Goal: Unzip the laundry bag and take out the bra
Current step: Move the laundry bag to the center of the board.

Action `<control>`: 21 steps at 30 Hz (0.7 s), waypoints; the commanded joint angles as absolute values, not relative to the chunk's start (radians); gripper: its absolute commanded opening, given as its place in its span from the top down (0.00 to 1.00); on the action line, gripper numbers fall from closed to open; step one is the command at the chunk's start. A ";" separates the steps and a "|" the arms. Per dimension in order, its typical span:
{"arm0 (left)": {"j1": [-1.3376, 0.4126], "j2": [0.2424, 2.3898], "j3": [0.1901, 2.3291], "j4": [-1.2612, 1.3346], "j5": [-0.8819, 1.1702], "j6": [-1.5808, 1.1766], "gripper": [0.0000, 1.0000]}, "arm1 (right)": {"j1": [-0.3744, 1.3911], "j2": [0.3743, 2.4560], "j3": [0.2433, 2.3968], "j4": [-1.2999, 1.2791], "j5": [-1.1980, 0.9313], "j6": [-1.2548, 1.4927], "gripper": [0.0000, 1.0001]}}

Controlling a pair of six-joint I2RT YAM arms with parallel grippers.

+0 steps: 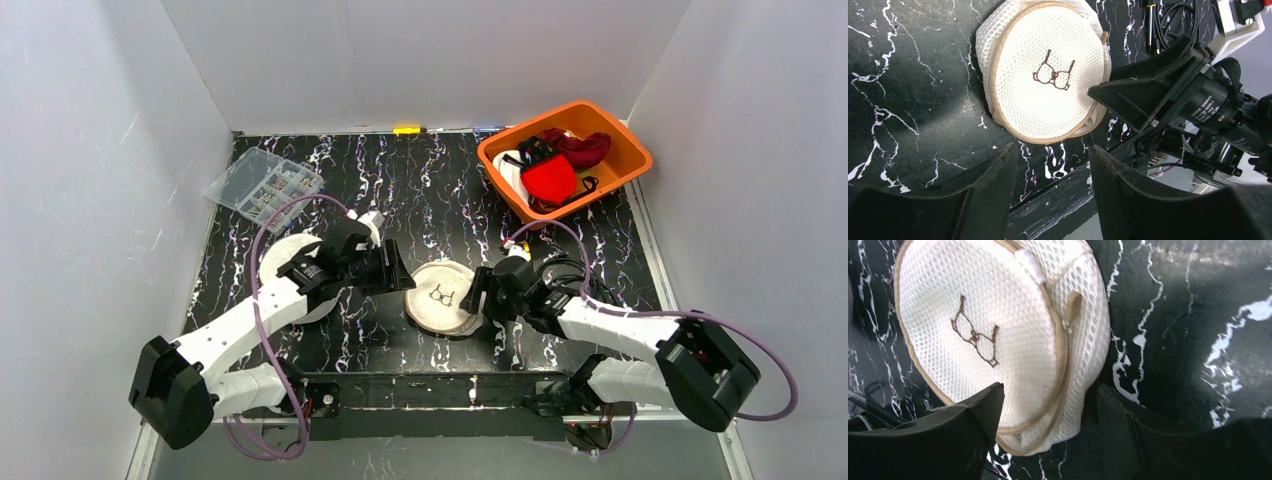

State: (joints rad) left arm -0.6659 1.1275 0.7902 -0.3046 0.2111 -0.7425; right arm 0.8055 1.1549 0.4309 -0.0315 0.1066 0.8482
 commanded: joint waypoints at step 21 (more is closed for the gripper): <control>-0.669 1.003 0.827 -0.463 0.119 -0.718 0.47 | 0.806 1.245 0.471 -0.018 0.142 0.864 0.93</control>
